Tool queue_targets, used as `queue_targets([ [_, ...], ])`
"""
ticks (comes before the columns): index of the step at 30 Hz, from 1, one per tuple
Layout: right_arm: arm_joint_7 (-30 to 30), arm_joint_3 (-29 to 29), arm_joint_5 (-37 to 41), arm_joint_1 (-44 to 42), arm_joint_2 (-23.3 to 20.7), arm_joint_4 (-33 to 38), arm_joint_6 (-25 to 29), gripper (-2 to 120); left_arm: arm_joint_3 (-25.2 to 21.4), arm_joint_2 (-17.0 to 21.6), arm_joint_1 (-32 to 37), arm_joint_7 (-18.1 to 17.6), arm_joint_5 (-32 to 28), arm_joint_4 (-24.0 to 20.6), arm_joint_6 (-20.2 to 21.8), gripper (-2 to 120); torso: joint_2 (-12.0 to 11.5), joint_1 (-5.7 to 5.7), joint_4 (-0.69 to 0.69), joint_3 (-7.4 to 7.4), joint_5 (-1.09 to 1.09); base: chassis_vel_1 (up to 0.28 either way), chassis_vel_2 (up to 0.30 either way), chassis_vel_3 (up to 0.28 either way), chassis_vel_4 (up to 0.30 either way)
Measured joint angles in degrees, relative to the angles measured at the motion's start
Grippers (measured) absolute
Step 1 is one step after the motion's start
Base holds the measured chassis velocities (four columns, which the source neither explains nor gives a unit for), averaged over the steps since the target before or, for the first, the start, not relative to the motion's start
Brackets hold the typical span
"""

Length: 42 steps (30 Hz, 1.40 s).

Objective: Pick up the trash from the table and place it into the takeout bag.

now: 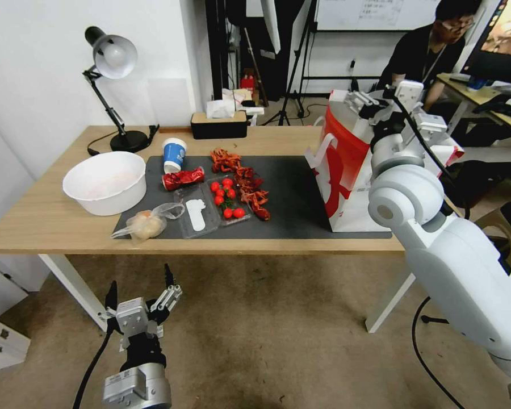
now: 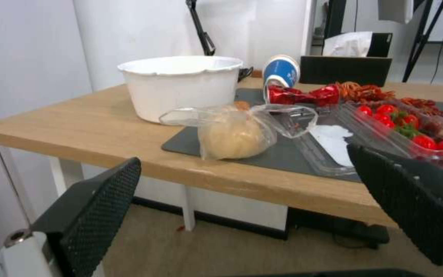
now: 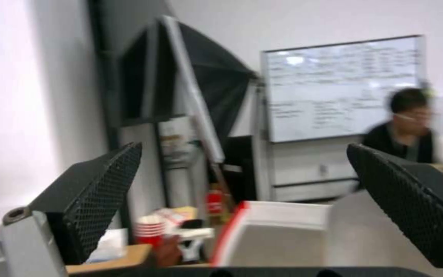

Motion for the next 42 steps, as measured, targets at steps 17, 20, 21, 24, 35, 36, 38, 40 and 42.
queue_targets([
  [17, -14.1, 0.9, -3.6, -18.7, -6.9, 8.9, 3.9, 100, 0.0, 0.5, -0.5, 0.6, 0.1, 0.1, -0.1, 100, 0.0, 0.0, 0.0, -0.01, 0.02, 0.0, 0.0, 0.0, 0.0],
  [20, -14.1, 1.7, -4.8, -21.4, -7.1, 9.8, 4.1, 100, 0.1, 0.6, -0.5, 0.6, 0.0, 0.1, -0.2, 100, 0.0, 0.0, 0.01, -0.01, -0.01, 0.0, 0.0, 0.0, 0.0],
  [21, -14.4, 2.0, -5.5, -22.9, -7.1, 10.1, 4.3, 100, 0.1, 0.7, -0.5, 0.6, -0.1, 0.1, -0.3, 100, 0.0, 0.0, 0.0, -0.01, 0.01, 0.0, 0.0, 0.0, 0.0],
  [24, -14.8, 2.3, -6.1, -23.9, -7.2, 10.3, 4.7, 100, 0.1, 0.8, -0.5, 0.6, -0.1, 0.1, -0.3, 100, 0.0, 0.0, 0.0, -0.01, 0.01, 0.0, 0.0, 0.0, 0.0],
  [35, -19.9, 2.7, -10.6, -26.5, -6.5, 9.6, 9.7, 100, 0.1, 1.0, -0.4, 0.5, -0.3, 0.2, -0.4, 100, 0.0, 0.0, 0.01, 0.0, 0.0, 0.0, 0.0, 0.0, 0.0],
  [36, -20.8, 2.7, -11.6, -26.5, -6.4, 9.3, 11.3, 100, 0.1, 1.1, -0.4, 0.5, -0.3, 0.2, -0.5, 100, 0.0, -0.01, 0.01, 0.0, 0.0, 0.0, 0.0, 0.0, 0.0],
  [38, -21.1, 2.7, -12.1, -26.5, -6.4, 9.2, 11.8, 100, 0.1, 1.1, -0.4, 0.5, -0.3, 0.2, -0.5, 100, 0.0, 0.0, 0.01, 0.0, 0.0, 0.0, 0.0, 0.0, 0.0],
  [40, -21.6, 2.6, -13.4, -26.5, -6.3, 9.1, 12.5, 100, 0.1, 1.1, -0.4, 0.4, -0.5, 0.4, -0.6, 100, 0.0, 0.0, 0.01, 0.0, 0.0, 0.0, 0.0, 0.0, 0.0],
  [42, -21.6, 2.6, -14.0, -27.1, -6.1, 9.0, 12.6, 100, 0.1, 1.1, -0.5, 0.4, -0.6, 0.4, -0.6, 100, 0.0, 0.0, 0.01, 0.0, 0.0, 0.0, 0.0, 0.0, 0.0],
])
